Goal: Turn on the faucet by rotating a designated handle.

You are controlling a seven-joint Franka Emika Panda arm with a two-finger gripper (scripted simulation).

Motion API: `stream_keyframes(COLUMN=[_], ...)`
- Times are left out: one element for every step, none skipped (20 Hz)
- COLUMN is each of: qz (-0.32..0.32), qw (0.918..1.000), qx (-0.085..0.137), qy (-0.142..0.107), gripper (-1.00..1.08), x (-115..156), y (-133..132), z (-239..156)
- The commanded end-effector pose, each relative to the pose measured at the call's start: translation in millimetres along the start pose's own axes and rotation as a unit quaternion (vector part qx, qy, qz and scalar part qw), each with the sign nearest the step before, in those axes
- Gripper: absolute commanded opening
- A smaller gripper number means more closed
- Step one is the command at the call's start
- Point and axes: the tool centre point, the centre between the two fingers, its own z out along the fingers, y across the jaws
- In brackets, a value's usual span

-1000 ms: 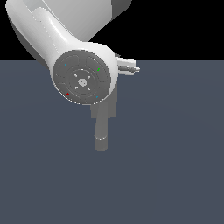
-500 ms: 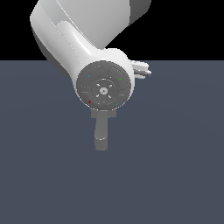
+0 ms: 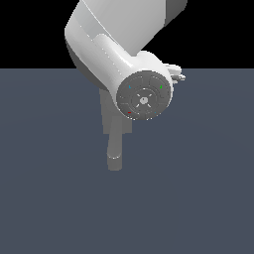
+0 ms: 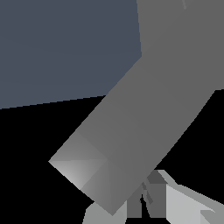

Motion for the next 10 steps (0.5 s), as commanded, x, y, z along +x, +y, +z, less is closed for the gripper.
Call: stream_keyframes(qz=[0.000, -0.003, -0.005, -0.007, -0.010, -0.012, -0.014, -0.016, -0.019, -0.021], qw=[0.9998, 0.9997, 0.9997, 0.9996, 0.9995, 0.9994, 0.9993, 0.9991, 0.9989, 0.9987], qx=[-0.021, -0.022, -0.024, -0.026, -0.028, -0.029, -0.031, -0.033, -0.034, -0.036], qy=[-0.001, 0.002, 0.005, 0.008, 0.012, 0.015, 0.018, 0.022, 0.025, 0.028], gripper=[-1.00, -1.00, -1.00, -1.00, -1.00, -1.00, -1.00, -1.00, -1.00, -1.00], x=[-9, -6, -3, 1, 4, 7, 10, 14, 17, 20], y=[0, -2, -4, -6, -7, -9, -11, -13, -15, -18], z=[-6, -6, -6, -6, -6, -6, -6, -6, -6, -6])
